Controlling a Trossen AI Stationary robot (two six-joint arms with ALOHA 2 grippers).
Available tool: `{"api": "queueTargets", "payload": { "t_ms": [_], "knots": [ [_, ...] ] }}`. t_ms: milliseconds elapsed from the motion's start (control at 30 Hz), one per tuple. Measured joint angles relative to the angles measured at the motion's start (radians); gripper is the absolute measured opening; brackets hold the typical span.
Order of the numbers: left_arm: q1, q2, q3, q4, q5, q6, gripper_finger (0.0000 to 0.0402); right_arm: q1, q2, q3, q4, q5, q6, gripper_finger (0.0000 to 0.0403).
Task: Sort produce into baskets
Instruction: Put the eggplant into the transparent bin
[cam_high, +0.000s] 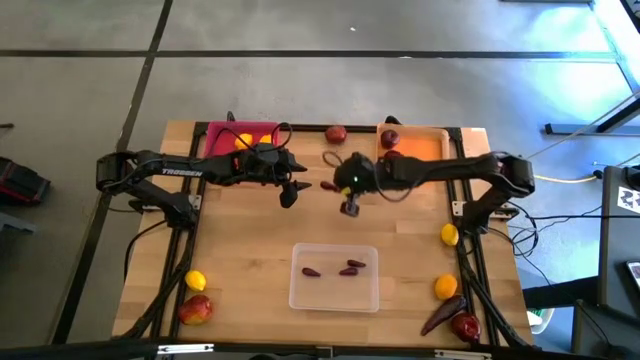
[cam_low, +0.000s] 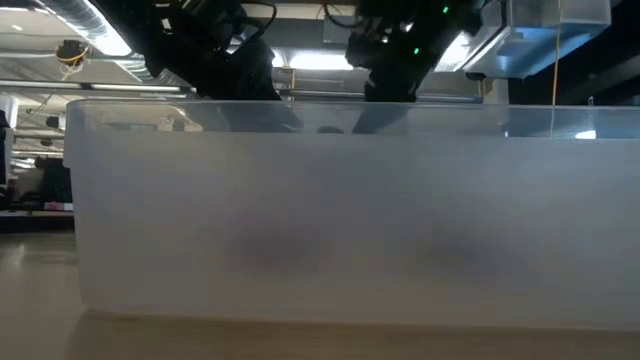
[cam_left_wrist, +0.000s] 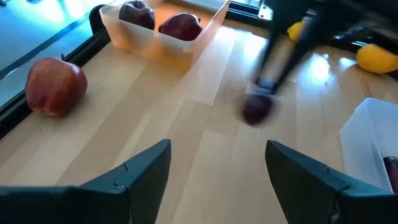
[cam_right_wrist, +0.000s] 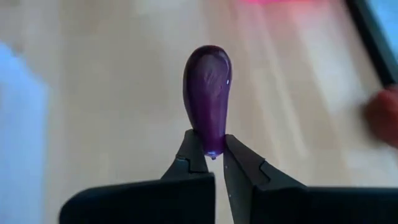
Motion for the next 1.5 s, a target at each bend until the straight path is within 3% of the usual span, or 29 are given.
{"api": "queueTargets", "payload": {
  "t_ms": [433,800,1333,1500],
  "knots": [
    [0.000,0.000,0.000,-0.002,0.000,-0.001,0.0258,0.270,-0.001,0.000,-0.021,-0.004,0.057,0.0010],
    [0.000,0.000,0.000,-0.001,0.000,-0.001,0.0258,0.404,0.043,-0.009,-0.035,-0.108,0.155,0.0010],
    [0.000,0.000,0.001,-0.001,0.000,0.003,0.0258,0.418,0.155,-0.009,-0.043,-0.210,0.286,0.0010],
    [0.000,0.000,0.001,0.000,0.000,0.003,0.0258,0.415,0.155,-0.009,-0.050,-0.221,0.289,0.0050]
  ]
}}
